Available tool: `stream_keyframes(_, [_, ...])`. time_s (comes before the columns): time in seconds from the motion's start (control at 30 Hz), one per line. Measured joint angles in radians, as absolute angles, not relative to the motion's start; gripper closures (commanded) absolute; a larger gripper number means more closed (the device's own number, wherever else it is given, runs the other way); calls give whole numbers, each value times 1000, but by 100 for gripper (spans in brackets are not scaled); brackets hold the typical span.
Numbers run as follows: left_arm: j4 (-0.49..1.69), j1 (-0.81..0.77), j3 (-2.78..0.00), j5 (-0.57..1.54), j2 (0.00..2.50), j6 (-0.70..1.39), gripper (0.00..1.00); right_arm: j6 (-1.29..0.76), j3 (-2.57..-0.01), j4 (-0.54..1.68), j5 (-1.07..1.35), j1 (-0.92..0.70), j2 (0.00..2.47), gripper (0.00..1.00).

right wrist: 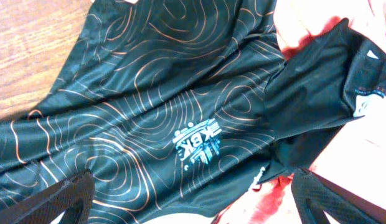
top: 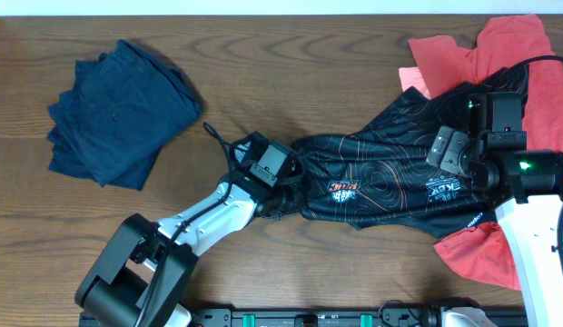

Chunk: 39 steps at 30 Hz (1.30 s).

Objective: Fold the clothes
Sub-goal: 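Grasp the jersey's left edge with the left gripper and stretch it leftward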

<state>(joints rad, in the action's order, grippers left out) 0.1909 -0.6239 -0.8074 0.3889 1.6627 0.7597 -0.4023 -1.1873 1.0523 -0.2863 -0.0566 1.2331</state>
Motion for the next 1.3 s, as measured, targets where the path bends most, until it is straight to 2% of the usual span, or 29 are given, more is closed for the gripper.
stream_keyframes(0.13, [290, -562, -825, 387, 1652, 664, 94, -402, -1187, 1058, -285, -56, 1233, 1])
stream_keyframes(0.3, [537, -359, -981, 328, 1584, 503, 94, -402, -1187, 1063, -284, -51, 1233, 1])
stream_keyframes(0.57, [571, -14, -1315, 247, 1507, 350, 92, -399, -1187, 1074, -281, -32, 1233, 2])
stream_keyframes(0.6, [572, 20, -1329, 238, 1505, 344, 71, -398, -1187, 1078, -281, -32, 1234, 2])
stream_keyframes(0.63, [577, 51, -1336, 232, 1504, 337, 47, -398, -1187, 1081, -281, -32, 1235, 3])
stream_keyframes(0.67, [589, 73, -1338, 230, 1503, 341, 14, -397, -1187, 1082, -281, -32, 1237, 4])
stream_keyframes(0.7, [623, 96, -1338, 232, 1504, 344, 2, -395, -1187, 1082, -281, -32, 1240, 9])
stream_keyframes(0.8, [719, 108, -1335, 252, 1505, 344, 2, -389, -1187, 1079, -278, -30, 1254, 22])
stream_keyframes(0.87, [805, 91, -1335, 280, 1505, 348, 2, -381, -1187, 1072, -275, -28, 1272, 27])
stream_keyframes(1.03, [968, -14, -1330, 332, 1507, 348, 2, -358, -1187, 1050, -237, -26, 1328, 25])
stream_keyframes(1.3, [899, -286, -1147, 360, 1520, 479, 2, -348, -1187, 1047, -215, -26, 1347, 21])
